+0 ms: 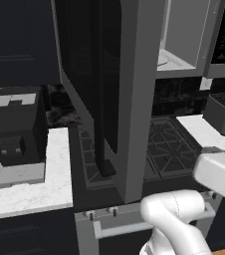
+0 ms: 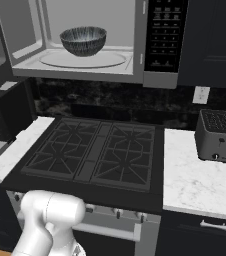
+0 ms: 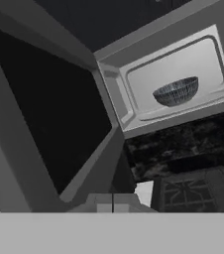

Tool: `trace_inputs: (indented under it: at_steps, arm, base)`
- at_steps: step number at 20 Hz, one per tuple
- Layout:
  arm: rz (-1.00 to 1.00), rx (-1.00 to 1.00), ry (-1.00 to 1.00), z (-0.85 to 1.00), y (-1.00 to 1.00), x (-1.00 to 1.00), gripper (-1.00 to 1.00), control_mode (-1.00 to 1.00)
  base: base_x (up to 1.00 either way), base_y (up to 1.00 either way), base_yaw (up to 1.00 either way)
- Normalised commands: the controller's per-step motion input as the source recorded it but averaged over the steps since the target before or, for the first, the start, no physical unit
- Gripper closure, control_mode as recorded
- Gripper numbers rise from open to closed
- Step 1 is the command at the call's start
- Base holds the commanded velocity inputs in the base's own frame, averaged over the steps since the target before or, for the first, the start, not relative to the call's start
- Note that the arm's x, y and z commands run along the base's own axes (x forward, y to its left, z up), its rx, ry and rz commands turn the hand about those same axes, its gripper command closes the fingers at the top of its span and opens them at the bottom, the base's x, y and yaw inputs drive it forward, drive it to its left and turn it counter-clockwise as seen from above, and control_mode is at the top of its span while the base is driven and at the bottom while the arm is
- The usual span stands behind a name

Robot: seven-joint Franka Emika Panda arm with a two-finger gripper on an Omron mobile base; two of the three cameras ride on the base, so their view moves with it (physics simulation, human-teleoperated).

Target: Open the microwave, place the bowl with waffle inside the microwave, then close the microwave door and turn it on.

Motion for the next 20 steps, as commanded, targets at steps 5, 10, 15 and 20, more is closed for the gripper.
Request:
trace_inputs:
  at_steps: [5, 10, 15, 20]
  arm:
    - [0.00, -0.21, -0.15, -0.03, 0.21, -0.67, 1.00, -1.00]
    - [-0.11, -0.31, -0.06, -0.18, 0.74, -0.14, 1.00, -1.00]
    - [-0.41, -0.35, 0.00, -0.20, 0.99, 0.29, 1.00, -1.00]
    - [-0.76, -0.23, 0.00, -0.37, 0.55, 0.58, 1.00, -1.00]
  base:
    - [0.00, 0.00, 0.00]
    - [0.00, 0.00, 0.00]
    - [0.00, 0.00, 0.00]
    - [0.00, 0.00, 0.00]
